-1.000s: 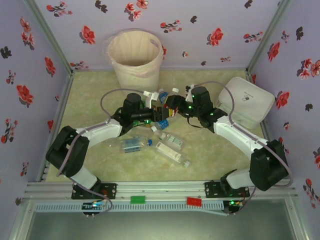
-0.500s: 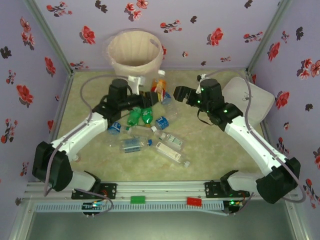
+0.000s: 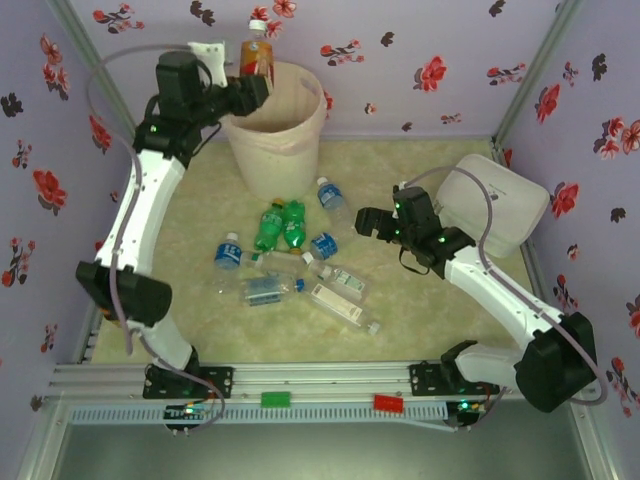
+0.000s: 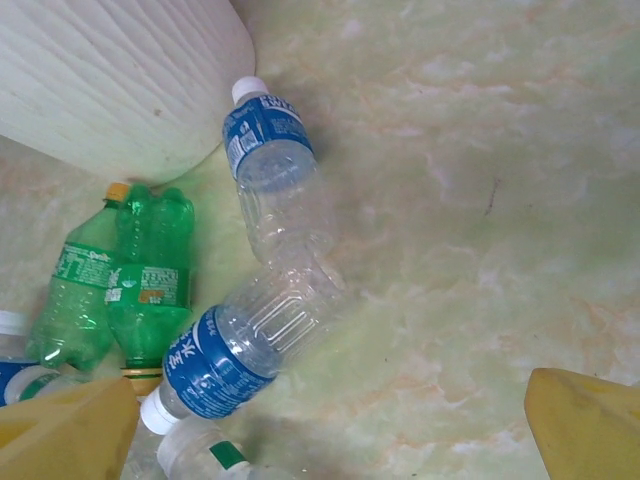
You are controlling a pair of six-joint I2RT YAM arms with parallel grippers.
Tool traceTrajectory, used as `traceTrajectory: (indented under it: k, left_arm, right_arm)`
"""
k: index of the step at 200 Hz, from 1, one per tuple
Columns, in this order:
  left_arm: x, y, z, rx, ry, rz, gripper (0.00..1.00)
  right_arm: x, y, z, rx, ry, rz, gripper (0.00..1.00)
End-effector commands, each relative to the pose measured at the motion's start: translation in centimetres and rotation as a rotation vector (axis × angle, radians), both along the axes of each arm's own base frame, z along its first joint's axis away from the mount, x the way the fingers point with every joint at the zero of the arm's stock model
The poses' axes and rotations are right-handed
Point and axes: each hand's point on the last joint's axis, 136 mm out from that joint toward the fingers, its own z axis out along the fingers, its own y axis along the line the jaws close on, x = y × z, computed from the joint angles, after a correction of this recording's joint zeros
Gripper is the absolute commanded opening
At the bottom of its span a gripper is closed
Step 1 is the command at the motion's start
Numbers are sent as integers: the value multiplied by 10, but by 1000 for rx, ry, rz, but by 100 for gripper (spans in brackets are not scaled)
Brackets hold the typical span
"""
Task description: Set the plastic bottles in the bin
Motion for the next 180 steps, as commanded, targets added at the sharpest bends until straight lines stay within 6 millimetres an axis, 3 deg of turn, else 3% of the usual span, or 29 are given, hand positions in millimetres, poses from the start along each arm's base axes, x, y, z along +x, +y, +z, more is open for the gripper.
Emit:
traceTrajectory:
  k: [1,54,75,98,123,153,165,180]
  left_arm:
    - [27,14,-46,98,158,46,42]
    - [61,14,-94,170,285,71,47]
    - [60,15,-101,175,305,75,66]
    - [55,17,-84,161,271,80,87]
    - [40,20,-53,145,209,79,100]
    - [11,27,-22,137,132,80,100]
    - [-1,32,-15,136,107,89,100]
    - [-15,39,-23,137,99,110,100]
  right_arm:
    - [5,-4,4,-19,-44,-7,100]
    - [3,-3,9,-13,-54,3,100]
    - [3,-2,11,1,-62,5,100]
    - [5,1,16,3,-65,15,100]
    - [10,7,24,10,-68,35,100]
    - [15,17,32,29,-72,69,100]
    - [20,20,37,28,-80,76,100]
    - [27,31,48,35,-89,111,100]
